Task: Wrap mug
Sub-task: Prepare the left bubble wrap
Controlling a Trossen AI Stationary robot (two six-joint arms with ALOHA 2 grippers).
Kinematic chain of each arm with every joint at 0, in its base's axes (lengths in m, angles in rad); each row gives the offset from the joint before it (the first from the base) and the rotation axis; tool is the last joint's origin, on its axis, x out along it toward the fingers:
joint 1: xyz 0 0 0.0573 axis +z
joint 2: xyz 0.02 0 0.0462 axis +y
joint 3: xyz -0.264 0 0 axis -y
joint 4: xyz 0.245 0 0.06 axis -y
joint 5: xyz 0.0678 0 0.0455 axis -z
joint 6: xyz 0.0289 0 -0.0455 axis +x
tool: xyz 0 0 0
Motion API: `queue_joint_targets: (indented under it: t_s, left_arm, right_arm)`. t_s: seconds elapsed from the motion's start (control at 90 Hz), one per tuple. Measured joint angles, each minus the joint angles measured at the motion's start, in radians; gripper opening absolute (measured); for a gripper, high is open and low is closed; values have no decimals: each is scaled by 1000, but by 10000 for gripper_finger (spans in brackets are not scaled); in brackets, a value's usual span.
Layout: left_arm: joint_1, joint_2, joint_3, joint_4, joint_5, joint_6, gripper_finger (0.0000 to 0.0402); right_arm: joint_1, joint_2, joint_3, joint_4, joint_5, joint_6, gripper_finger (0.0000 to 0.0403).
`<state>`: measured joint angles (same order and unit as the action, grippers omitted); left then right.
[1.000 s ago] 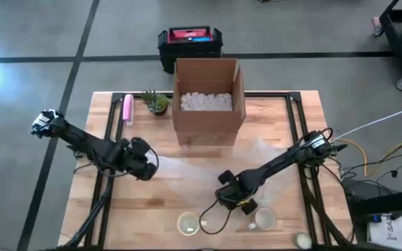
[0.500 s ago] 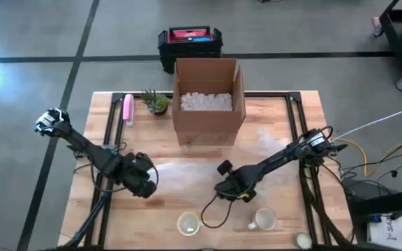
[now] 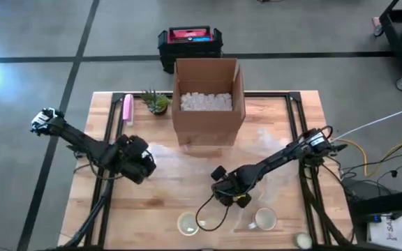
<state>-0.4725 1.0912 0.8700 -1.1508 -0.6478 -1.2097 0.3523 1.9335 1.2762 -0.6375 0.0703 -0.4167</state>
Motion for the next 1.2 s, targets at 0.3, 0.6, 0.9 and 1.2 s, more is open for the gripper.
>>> queue_joint_targets:
  t_s: [0.3, 0.6, 0.9, 1.2]
  left_arm:
    - [-41, 30, -14, 520, 251, 542, 290]
    - [-41, 312, -16, 612, 554, 564, 244]
    - [58, 420, -16, 522, 288, 608, 181]
    - [148, 274, 5, 392, -298, 656, 132]
  right_arm:
    - [-11, 0, -1, -2, 1, 58, 0]
    - [-13, 0, -1, 5, 5, 172, 0]
    - [-12, 0, -1, 21, 2, 182, 0]
    - [-1, 15, -26, 56, -47, 170, 0]
